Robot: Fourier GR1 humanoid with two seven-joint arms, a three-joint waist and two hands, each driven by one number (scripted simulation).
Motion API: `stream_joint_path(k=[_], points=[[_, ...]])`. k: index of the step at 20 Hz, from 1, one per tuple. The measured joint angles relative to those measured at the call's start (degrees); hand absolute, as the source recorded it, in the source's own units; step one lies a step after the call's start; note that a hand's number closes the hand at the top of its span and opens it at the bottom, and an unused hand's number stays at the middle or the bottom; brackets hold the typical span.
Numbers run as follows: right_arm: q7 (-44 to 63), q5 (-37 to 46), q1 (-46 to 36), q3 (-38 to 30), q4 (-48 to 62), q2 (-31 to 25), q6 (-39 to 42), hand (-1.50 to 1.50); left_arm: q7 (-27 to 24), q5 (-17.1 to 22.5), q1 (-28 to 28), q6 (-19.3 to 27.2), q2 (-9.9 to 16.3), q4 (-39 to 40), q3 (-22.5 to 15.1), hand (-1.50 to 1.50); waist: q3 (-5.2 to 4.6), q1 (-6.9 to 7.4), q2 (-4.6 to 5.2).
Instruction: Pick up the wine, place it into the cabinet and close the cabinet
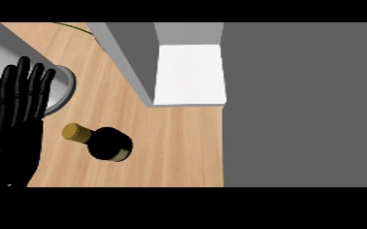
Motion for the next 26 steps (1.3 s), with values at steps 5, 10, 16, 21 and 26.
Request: stream_joint_path(k=[5,10,16,21,26], points=[[-0.41,-1.75,2.99,-0.36,-2.11,-0.24,1.56,-1.5,-0.33,11.97,-0.42,-9.13,2.87,1.0,1.44,-1.5,-0.64,-0.02,-0.57],[3.19,-7.02,7.23,5.18,-4.01,0.18,6.32,-1.5,6.51,27.49,2.97,-16.0,2.87,3.4,-1.73,-1.5,-0.85,-0.16,-0.73],[11.65,-12.79,13.51,7.78,-14.65,-1.6,8.3,-1.5,18.73,48.62,5.25,-18.16,10.5,-0.86,4.78,-1.5,-0.87,0.21,-1.04],[15.47,-13.52,15.98,9.38,-18.1,-1.87,7.73,-1.5,26.03,61.38,5.47,-14.62,16.0,-5.34,11.13,-1.5,-0.86,0.3,-1.02],[18.52,-13.18,15.53,11.08,-19.01,-2.02,6.55,-1.5,31.16,70.89,5.38,-11.52,20.66,-8.24,17.95,-1.5,-0.86,0.45,-1.02]])
